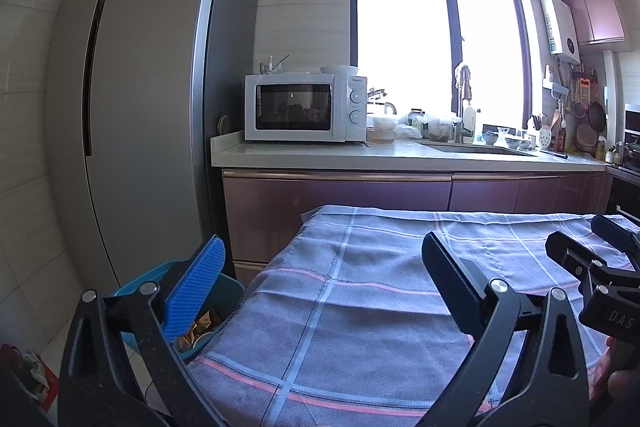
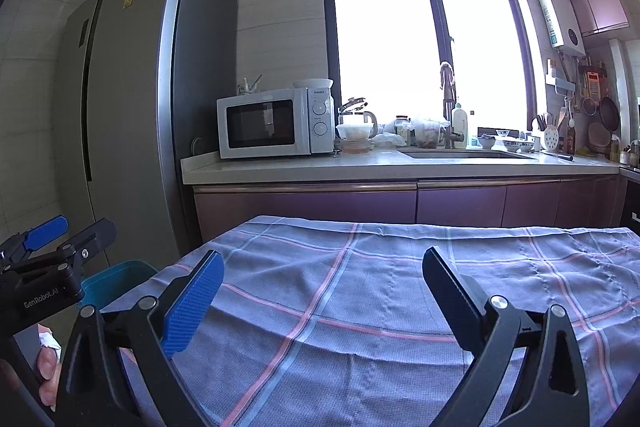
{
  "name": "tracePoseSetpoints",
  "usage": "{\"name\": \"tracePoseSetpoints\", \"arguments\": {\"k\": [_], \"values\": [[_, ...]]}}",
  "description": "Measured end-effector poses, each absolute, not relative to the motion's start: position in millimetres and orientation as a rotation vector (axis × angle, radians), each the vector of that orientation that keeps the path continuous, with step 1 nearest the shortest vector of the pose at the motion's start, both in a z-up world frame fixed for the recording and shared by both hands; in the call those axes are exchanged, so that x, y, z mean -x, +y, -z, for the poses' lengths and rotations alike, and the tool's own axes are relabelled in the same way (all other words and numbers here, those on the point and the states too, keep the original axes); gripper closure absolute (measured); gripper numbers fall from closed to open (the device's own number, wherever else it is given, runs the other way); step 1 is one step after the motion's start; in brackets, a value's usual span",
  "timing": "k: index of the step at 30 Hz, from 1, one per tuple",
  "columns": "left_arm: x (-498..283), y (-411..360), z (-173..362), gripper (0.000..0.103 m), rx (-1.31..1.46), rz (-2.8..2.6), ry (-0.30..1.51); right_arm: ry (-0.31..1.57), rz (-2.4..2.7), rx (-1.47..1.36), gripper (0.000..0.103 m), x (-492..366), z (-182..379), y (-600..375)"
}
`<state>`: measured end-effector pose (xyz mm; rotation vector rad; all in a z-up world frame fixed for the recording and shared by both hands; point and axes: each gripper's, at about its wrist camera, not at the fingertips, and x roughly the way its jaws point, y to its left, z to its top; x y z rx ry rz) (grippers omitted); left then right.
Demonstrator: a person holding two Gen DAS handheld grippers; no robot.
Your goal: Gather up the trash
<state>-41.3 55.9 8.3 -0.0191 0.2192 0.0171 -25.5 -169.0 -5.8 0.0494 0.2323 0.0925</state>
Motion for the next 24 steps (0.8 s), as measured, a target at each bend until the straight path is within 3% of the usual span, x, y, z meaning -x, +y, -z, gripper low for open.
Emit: {"name": "tracePoseSetpoints", "arguments": {"k": [24], "values": [[37.8,52.8,-6.5,0.006,0.014,-0.023,0.220,0.229,-0.077,-0.067,0.007,21.5,5.9,-177.7]]}}
